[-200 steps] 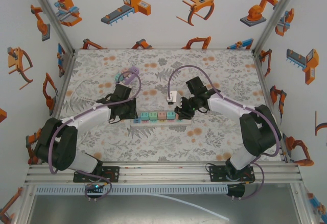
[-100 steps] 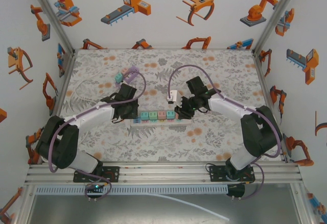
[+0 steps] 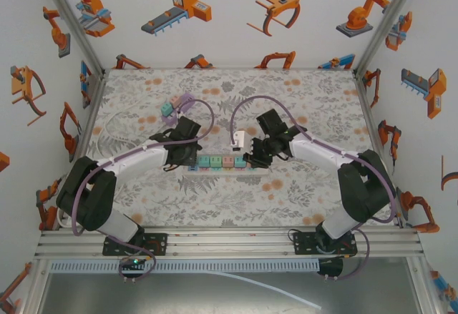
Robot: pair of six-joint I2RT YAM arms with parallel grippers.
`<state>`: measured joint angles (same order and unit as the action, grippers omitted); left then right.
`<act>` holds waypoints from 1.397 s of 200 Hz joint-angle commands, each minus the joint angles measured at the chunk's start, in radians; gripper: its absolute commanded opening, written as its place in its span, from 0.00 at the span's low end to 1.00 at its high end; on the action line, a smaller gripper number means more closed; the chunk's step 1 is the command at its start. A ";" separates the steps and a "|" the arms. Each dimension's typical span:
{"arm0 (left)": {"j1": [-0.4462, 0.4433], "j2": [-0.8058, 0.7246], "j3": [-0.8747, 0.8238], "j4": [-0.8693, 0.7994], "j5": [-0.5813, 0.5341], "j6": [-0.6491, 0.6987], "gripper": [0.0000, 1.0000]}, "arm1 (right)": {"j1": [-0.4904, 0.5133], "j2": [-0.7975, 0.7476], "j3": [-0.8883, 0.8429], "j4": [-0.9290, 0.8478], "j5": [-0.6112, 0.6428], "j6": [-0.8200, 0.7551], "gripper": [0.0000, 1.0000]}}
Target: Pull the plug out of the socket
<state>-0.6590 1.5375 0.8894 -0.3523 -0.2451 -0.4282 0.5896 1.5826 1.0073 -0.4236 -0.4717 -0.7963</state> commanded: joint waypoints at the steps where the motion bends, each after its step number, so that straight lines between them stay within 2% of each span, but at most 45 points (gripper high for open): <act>1: -0.018 0.132 -0.087 -0.094 -0.025 0.015 0.35 | -0.014 -0.029 0.077 0.023 -0.105 0.069 0.14; 27: -0.029 0.143 -0.080 -0.099 -0.050 0.009 0.35 | -0.030 -0.018 0.091 0.013 -0.154 0.092 0.14; 88: -0.031 0.094 -0.082 -0.098 -0.037 0.005 0.35 | -0.030 -0.073 0.065 -0.001 -0.126 0.074 0.14; 122: -0.028 0.037 -0.063 -0.097 -0.010 0.001 0.37 | -0.034 -0.136 0.039 0.017 -0.111 0.132 0.13; 153: -0.020 -0.040 -0.038 -0.091 0.014 0.006 0.47 | -0.034 -0.209 0.008 0.107 -0.040 0.362 0.14; 199: 0.001 -0.187 -0.001 -0.066 0.068 0.038 0.59 | -0.034 -0.373 -0.086 0.305 0.144 0.885 0.12; 220: -0.001 -0.290 -0.033 0.005 0.176 0.094 0.61 | -0.034 -0.473 -0.150 0.354 0.248 1.074 0.11; 243: -0.006 -0.422 -0.106 0.129 0.378 0.175 0.61 | -0.034 -0.564 -0.208 0.347 0.347 1.229 0.11; 265: -0.022 -0.524 -0.158 0.197 0.554 0.264 0.63 | -0.036 -0.626 -0.261 0.313 0.399 1.353 0.11; 279: -0.039 -0.567 -0.174 0.210 0.629 0.314 0.64 | -0.036 -0.660 -0.296 0.286 0.406 1.406 0.12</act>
<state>-0.6746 1.0332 0.7494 -0.2264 0.1425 -0.2493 0.5529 0.9714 0.7662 -0.1265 -0.1505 0.3985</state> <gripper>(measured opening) 0.637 0.350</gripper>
